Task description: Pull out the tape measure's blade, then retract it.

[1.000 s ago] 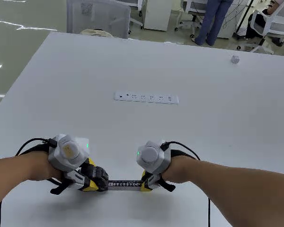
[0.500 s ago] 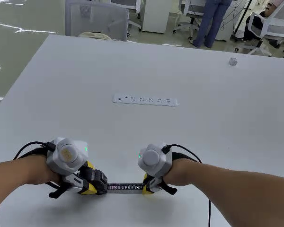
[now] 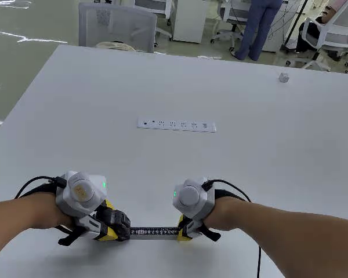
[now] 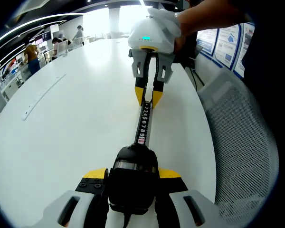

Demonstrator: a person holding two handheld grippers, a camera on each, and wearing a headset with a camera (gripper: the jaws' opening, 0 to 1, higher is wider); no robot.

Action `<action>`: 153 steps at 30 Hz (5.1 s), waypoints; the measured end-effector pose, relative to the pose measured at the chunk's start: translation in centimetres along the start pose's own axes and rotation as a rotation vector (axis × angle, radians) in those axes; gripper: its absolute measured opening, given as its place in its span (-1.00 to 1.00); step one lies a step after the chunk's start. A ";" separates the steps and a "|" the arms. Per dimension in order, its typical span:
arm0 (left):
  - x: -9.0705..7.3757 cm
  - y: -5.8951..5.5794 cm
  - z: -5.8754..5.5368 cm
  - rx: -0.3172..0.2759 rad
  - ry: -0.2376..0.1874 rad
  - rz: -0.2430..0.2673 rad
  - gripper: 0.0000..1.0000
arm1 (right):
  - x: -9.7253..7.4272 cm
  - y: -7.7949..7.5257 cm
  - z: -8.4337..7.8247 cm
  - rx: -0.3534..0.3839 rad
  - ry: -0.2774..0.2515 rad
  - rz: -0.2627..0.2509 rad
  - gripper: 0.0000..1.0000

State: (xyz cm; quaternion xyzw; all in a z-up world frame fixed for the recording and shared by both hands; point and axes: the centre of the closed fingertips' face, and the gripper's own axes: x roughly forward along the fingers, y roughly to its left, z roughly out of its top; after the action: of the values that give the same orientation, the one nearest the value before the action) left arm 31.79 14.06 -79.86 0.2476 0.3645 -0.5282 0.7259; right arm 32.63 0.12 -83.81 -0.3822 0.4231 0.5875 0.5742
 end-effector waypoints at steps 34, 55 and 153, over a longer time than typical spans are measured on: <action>0.0 -0.1 0.1 -0.003 -0.004 0.002 -0.31 | -0.5 -0.1 -1.2 0.009 0.006 0.000 -0.77; 0.1 0.0 0.0 -0.002 0.002 0.007 -0.31 | -1.0 -0.1 -2.2 0.017 0.021 -0.011 -0.77; 0.0 0.0 0.0 -0.005 -0.002 0.013 -0.32 | -2.7 -0.7 -7.1 0.048 0.071 -0.042 -0.77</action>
State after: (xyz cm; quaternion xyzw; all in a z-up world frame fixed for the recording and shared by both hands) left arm 31.77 13.99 -79.87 0.2473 0.3635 -0.5226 0.7304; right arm 33.20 -7.50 -83.79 -0.3976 0.4490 0.5511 0.5802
